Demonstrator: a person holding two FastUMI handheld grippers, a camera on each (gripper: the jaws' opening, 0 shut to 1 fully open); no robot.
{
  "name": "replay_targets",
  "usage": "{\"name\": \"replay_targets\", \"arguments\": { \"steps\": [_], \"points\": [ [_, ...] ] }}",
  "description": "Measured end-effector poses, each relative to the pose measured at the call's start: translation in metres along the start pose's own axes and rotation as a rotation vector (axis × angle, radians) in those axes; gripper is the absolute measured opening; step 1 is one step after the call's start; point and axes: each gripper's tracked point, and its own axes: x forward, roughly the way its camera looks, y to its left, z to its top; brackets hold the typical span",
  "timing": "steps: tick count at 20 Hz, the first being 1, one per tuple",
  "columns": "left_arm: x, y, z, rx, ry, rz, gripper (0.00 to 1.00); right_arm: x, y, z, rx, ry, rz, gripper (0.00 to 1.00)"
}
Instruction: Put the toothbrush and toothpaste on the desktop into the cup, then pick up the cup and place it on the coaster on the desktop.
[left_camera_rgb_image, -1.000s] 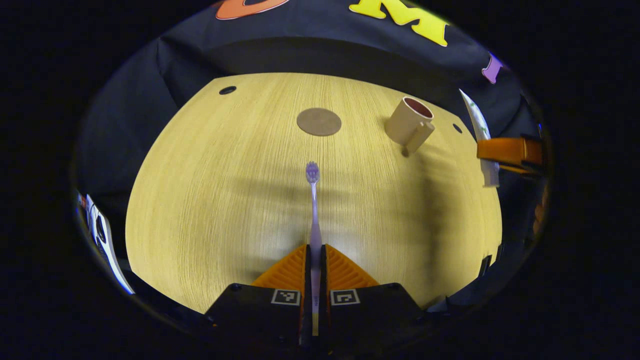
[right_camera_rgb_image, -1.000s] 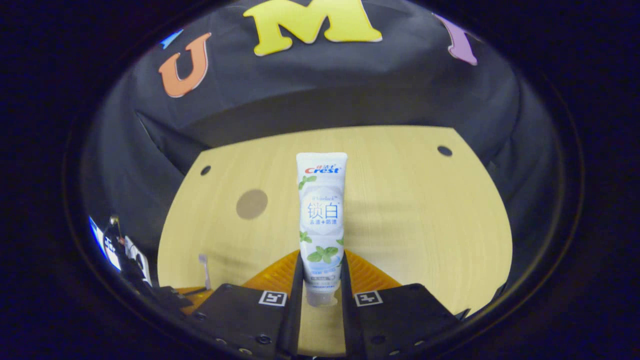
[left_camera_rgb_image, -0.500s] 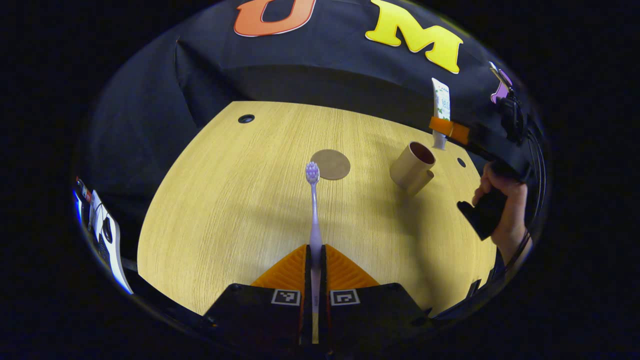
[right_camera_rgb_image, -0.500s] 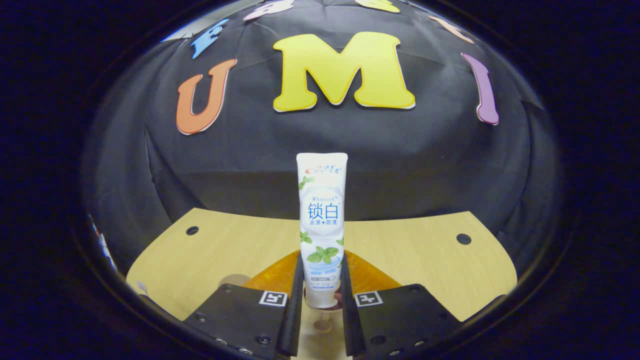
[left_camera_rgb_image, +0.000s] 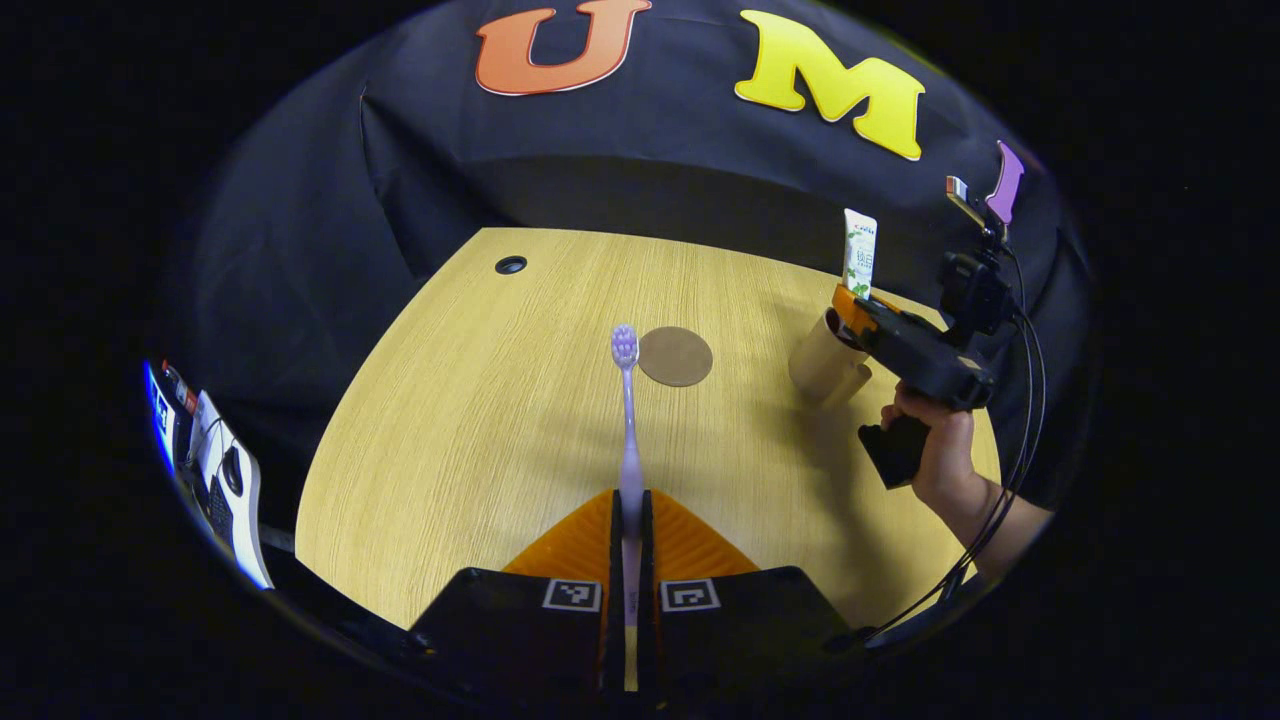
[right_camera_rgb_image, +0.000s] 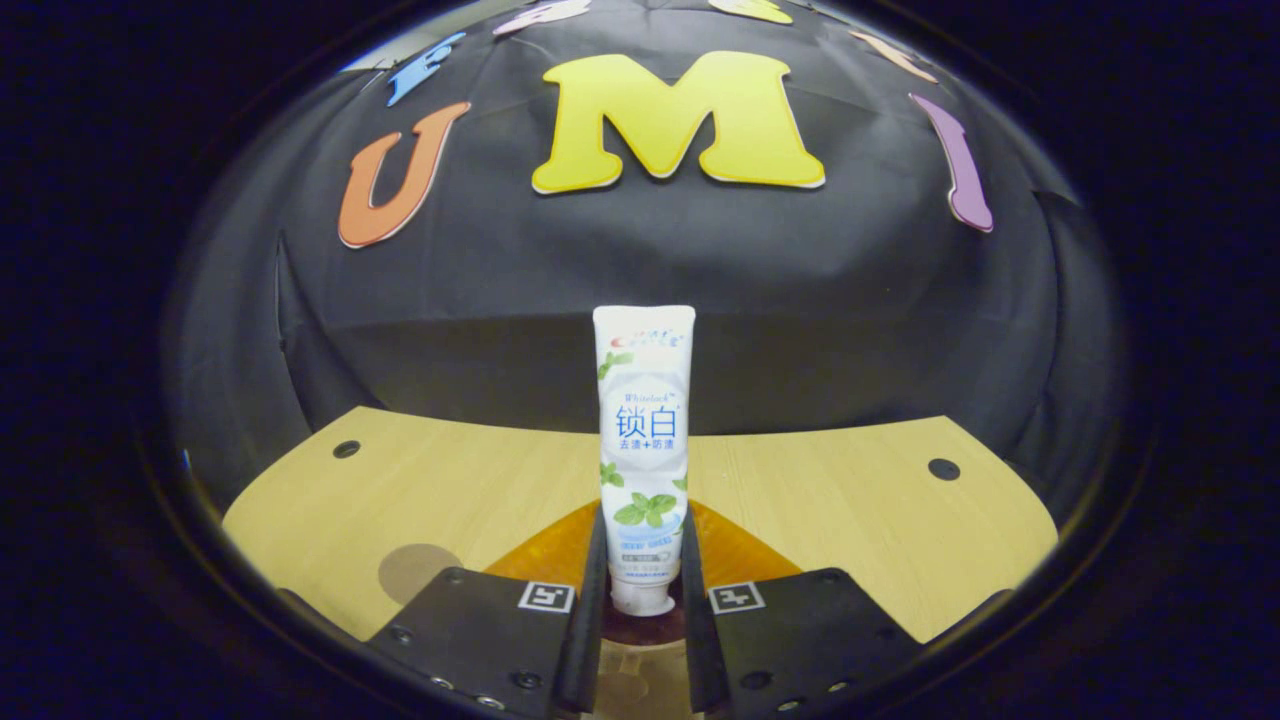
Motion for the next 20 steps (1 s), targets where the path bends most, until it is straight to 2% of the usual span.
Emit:
{"name": "replay_targets", "arguments": {
  "steps": [5,9,11,12,18,20],
  "points": [
    [-0.009,0.000,0.011,-0.009,0.014,-0.009,0.08,-0.003,-0.003,-0.021,0.024,0.026,-0.010,0.34],
    [-0.007,-0.007,0.016,-0.004,-0.015,-0.030,0.08,-0.008,-0.004,-0.011,0.004,0.000,0.001,0.47],
    [-0.002,-0.012,0.020,0.008,-0.048,-0.060,0.08,-0.015,-0.007,-0.002,0.011,-0.013,0.002,0.66],
    [0.000,-0.014,0.025,0.022,-0.071,-0.071,0.08,-0.021,-0.008,0.005,0.020,-0.021,0.004,0.79],
    [0.028,-0.032,0.068,0.085,-0.242,-0.117,0.08,-0.079,-0.021,0.037,0.029,-0.042,0.058,0.80],
    [0.034,-0.042,0.082,0.106,-0.308,-0.142,0.08,-0.098,-0.037,0.038,0.035,-0.036,0.051,0.80]
  ]
}}
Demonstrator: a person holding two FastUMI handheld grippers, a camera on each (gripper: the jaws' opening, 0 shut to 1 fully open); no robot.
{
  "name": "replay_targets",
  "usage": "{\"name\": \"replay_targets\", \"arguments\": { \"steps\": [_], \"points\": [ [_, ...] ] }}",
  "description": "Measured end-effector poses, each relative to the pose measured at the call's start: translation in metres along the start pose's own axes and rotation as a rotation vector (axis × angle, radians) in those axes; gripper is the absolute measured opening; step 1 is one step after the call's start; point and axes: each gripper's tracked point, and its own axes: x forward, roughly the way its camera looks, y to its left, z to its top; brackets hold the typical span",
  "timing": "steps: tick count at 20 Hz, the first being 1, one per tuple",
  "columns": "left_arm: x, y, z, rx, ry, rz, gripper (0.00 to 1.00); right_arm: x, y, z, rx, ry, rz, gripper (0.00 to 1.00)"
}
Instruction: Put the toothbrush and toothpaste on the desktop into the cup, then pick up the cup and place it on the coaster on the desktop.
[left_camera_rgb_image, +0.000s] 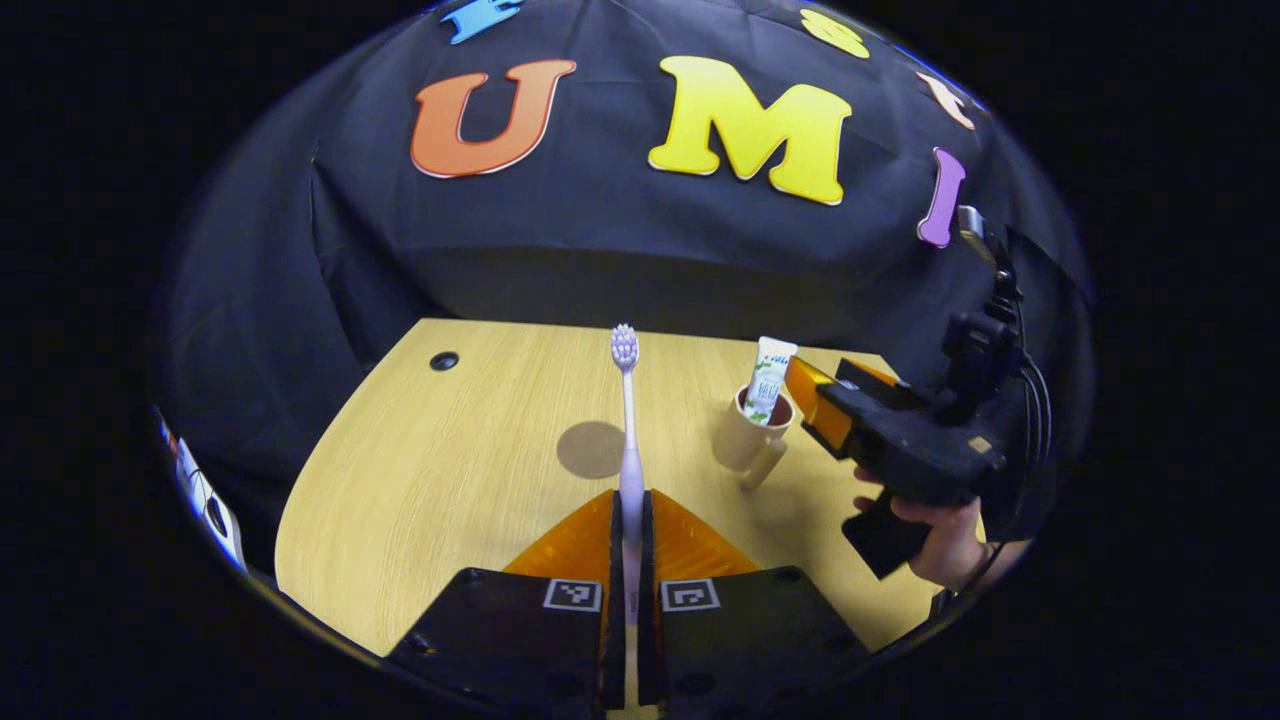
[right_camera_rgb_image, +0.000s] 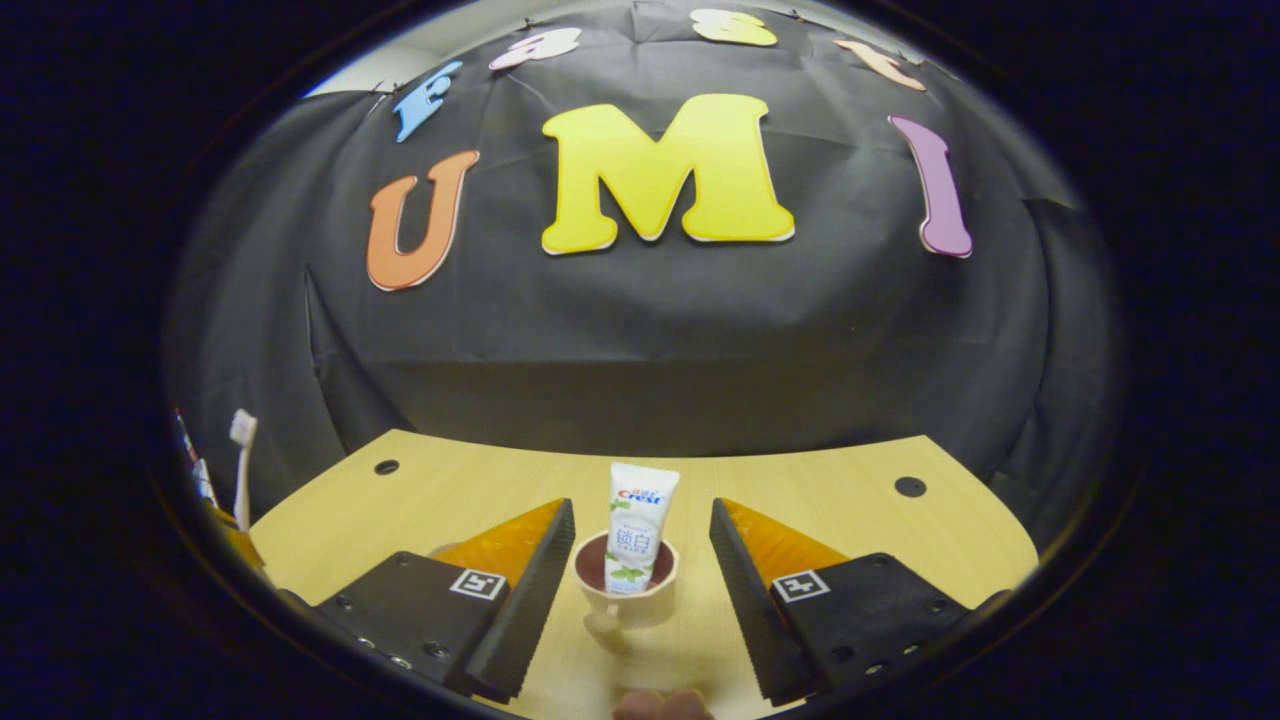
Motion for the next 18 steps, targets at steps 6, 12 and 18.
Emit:
{"name": "replay_targets", "arguments": {
  "steps": [6,12,18],
  "points": [
    [0.047,-0.024,0.051,0.109,-0.238,-0.080,0.08,-0.059,-0.051,-0.004,0.031,0.045,-0.056,0.85],
    [0.108,-0.083,0.073,0.113,-0.331,-0.127,0.08,-0.095,-0.099,-0.020,-0.029,0.058,-0.133,0.90],
    [0.158,-0.105,0.076,0.106,-0.398,-0.122,0.08,-0.105,-0.159,-0.061,-0.079,0.148,-0.219,0.91]
  ]
}}
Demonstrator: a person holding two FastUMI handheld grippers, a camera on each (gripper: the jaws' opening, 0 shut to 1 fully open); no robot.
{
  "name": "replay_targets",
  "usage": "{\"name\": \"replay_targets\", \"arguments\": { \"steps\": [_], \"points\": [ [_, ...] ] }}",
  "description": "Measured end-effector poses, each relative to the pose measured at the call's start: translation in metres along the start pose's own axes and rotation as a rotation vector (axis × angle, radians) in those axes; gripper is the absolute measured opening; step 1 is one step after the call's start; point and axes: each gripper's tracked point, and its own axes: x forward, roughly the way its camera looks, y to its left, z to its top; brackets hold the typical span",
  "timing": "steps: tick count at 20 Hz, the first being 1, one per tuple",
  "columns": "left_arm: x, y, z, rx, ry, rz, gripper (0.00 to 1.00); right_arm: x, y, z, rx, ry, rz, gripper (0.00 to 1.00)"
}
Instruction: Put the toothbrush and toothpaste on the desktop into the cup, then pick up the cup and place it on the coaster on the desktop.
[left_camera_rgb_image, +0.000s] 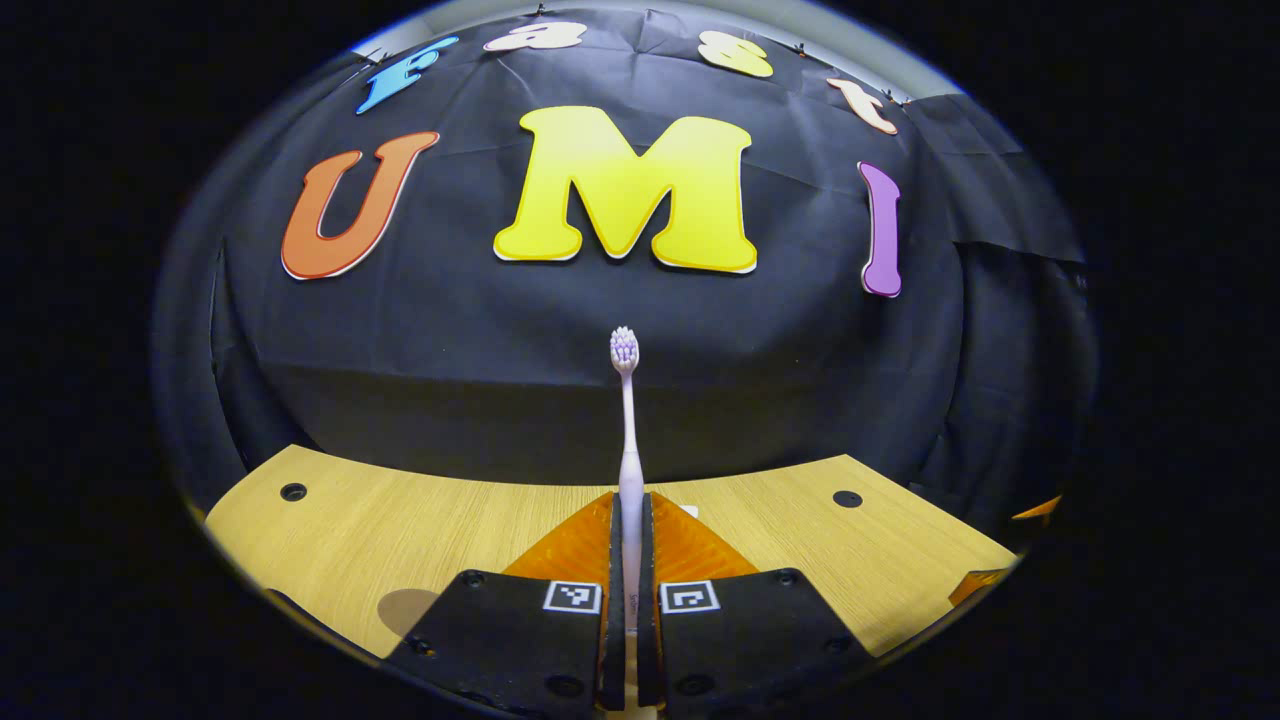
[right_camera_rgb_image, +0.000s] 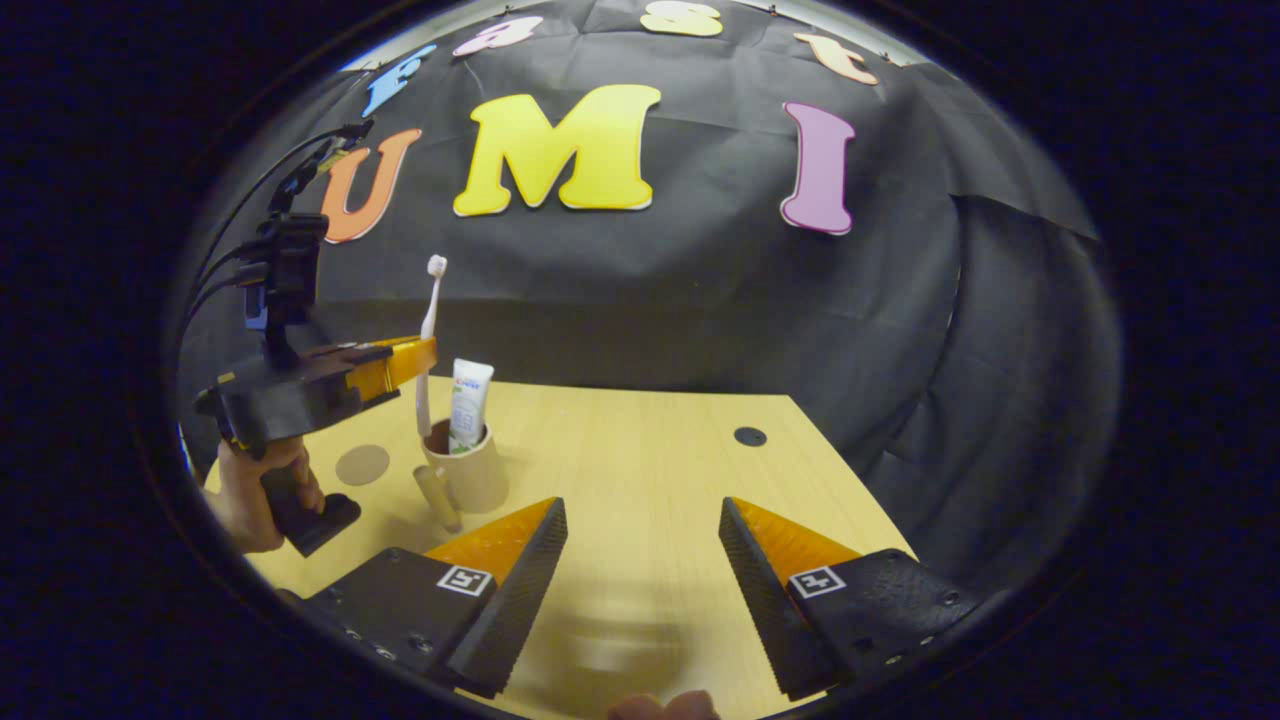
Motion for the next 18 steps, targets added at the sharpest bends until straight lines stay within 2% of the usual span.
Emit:
{"name": "replay_targets", "arguments": {
  "steps": [4,8,12,16,18],
  "points": [
    [0.014,-0.002,-0.020,-0.009,0.004,0.019,0.07,0.005,-0.017,-0.015,-0.017,0.060,-0.032,0.94],
    [0.017,0.003,-0.040,-0.035,0.019,0.048,0.09,0.006,-0.025,-0.023,-0.045,0.076,-0.030,0.94],
    [0.015,0.007,-0.052,-0.036,0.046,0.061,0.11,0.007,-0.011,-0.025,-0.052,0.089,-0.003,0.95],
    [0.008,0.014,-0.067,-0.052,0.078,0.078,0.18,0.004,0.004,-0.021,-0.071,0.081,0.020,0.94],
    [0.001,0.012,-0.070,-0.066,0.089,0.064,0.24,0.004,0.011,-0.022,-0.086,0.089,0.029,0.94]
  ]
}}
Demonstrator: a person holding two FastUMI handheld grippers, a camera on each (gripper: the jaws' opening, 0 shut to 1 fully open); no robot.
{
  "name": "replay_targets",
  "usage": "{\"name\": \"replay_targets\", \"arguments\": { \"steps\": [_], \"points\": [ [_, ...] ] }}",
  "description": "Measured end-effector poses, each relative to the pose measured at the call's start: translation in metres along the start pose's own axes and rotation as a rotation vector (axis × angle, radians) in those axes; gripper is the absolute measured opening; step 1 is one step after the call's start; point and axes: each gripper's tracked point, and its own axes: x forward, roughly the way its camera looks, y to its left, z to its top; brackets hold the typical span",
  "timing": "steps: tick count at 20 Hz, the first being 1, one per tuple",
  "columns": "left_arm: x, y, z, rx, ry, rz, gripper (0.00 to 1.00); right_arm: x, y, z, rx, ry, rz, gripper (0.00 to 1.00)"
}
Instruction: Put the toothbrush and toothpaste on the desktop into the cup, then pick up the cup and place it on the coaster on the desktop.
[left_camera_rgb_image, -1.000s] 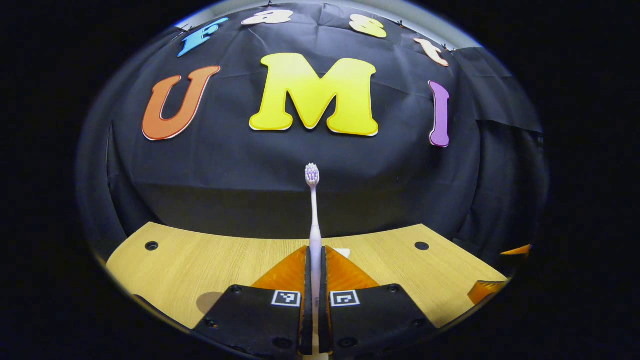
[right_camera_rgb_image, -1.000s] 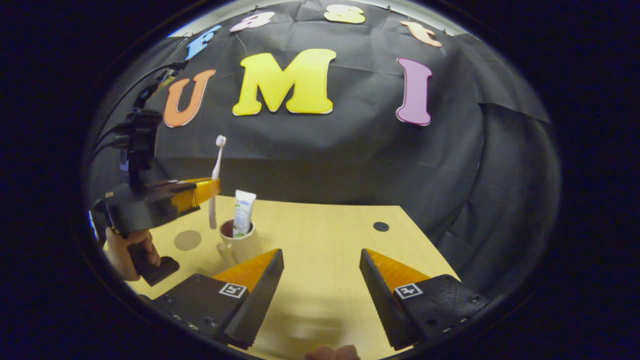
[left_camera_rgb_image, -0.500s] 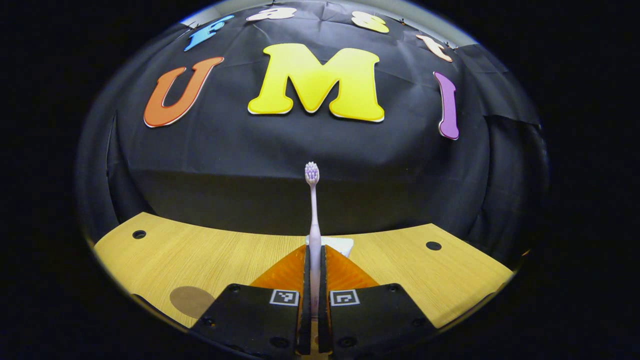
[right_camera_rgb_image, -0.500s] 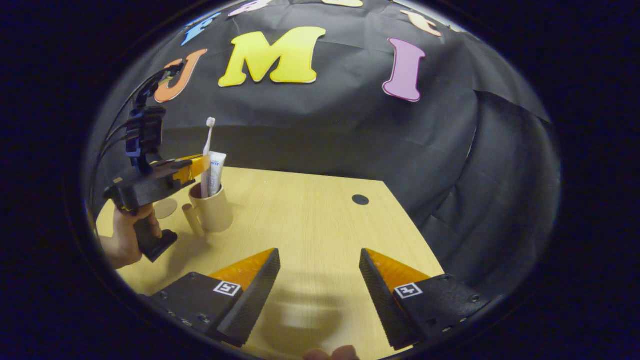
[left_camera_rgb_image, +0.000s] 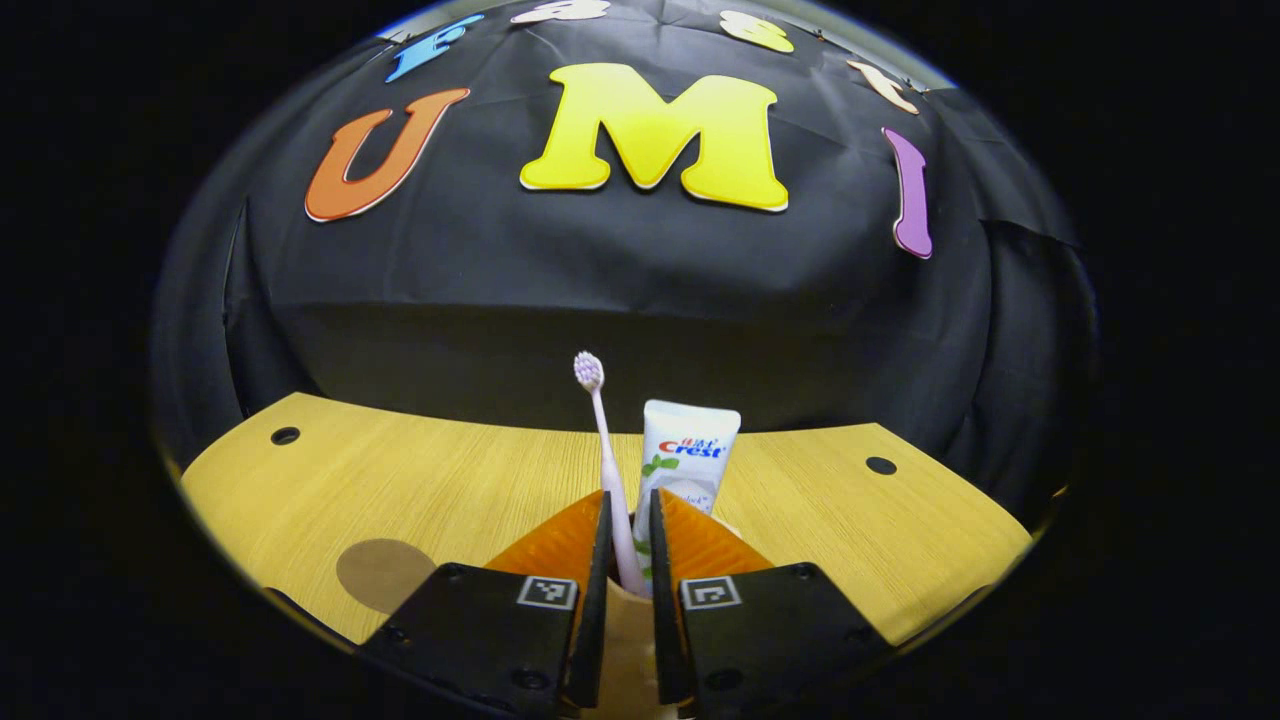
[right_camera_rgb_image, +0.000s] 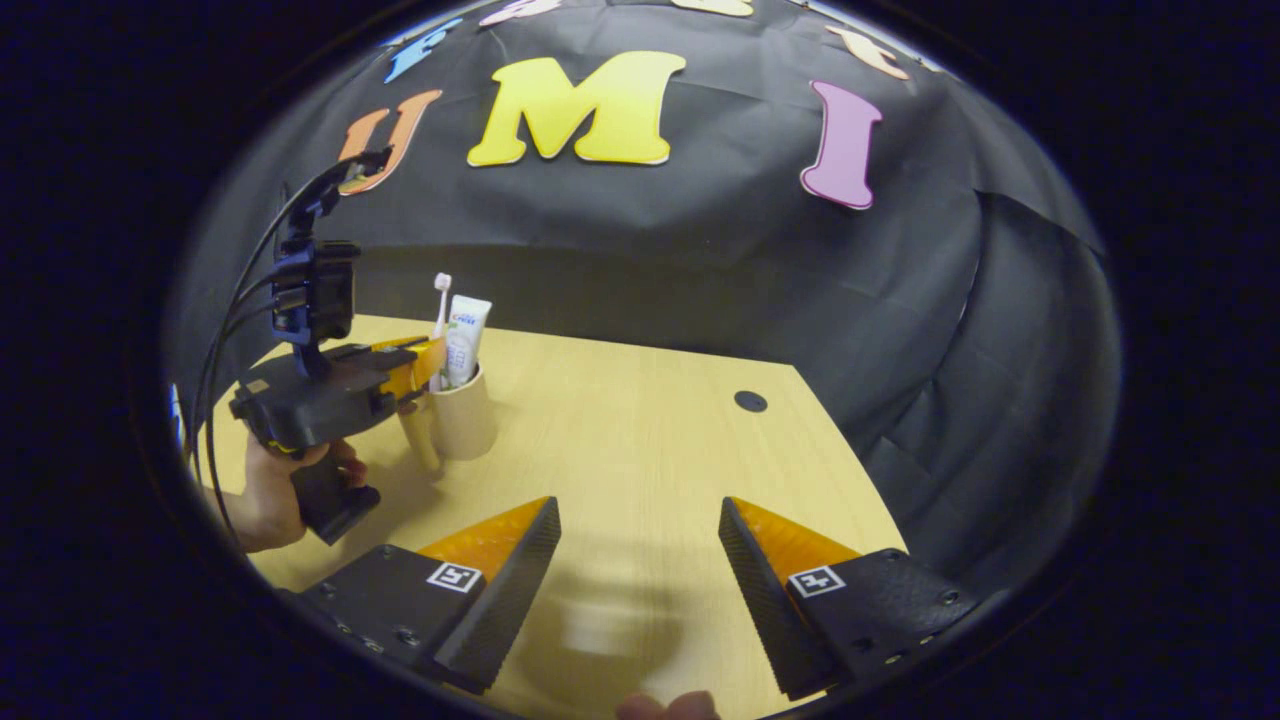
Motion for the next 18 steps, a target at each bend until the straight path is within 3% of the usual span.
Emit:
{"name": "replay_targets", "arguments": {
  "steps": [2,4,5,7,10,13,18],
  "points": [
    [-0.012,0.007,0.006,-0.017,-0.010,0.013,0.40,-0.001,0.009,0.000,-0.008,0.014,0.015,0.94],
    [-0.029,0.018,0.017,-0.050,-0.023,0.032,0.68,-0.004,0.021,0.003,-0.004,0.024,0.036,0.95],
    [-0.039,0.027,0.025,-0.067,-0.035,0.038,0.92,-0.005,0.027,0.007,0.001,0.027,0.040,0.95],
    [-0.058,0.046,0.040,-0.095,-0.053,0.046,0.98,-0.008,0.044,0.011,0.018,0.050,0.064,0.95],
    [-0.087,0.090,0.059,-0.036,-0.066,0.109,0.98,-0.008,0.078,0.017,0.038,0.112,0.127,0.95],
    [-0.127,0.120,0.076,-0.025,-0.070,0.124,0.98,-0.003,0.120,0.018,0.079,0.259,0.212,0.96],
    [-0.193,0.149,0.098,-0.035,-0.085,0.166,0.98,0.014,0.167,0.037,0.131,0.428,0.257,0.94]
  ]
}}
